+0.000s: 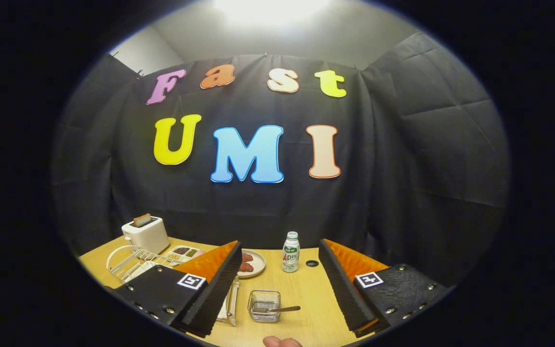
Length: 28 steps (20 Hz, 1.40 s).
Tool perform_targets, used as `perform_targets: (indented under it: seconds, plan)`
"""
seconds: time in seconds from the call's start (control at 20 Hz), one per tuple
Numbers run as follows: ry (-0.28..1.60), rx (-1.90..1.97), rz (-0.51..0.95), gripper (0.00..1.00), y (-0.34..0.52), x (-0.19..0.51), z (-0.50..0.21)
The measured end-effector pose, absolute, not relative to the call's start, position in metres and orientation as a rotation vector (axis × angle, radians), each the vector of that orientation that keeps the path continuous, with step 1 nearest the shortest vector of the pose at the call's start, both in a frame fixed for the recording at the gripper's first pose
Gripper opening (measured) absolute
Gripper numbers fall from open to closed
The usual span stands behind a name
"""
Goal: Take the plate from the dish rack, then take the spoon from the basket and place it into the plate.
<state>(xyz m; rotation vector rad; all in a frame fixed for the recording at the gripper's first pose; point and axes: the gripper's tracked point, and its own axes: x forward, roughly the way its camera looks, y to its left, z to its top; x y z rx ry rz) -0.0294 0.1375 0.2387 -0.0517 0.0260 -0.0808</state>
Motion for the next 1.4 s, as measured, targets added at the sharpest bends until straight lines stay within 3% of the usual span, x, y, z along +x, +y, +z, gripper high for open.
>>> perform_targets:
  seconds: [0.55,1.15,1.2,1.4]
  plan:
    - [0.42,-0.059,0.006,0.97,0.237,0.017,0.215]
    - [0.8,-0.145,-0.074,0.94,0.288,0.062,0.156]
    - [0.835,-0.133,-0.083,0.86,0.292,0.065,0.148]
    - [0.911,-0.154,-0.156,0.76,0.294,0.079,0.13]
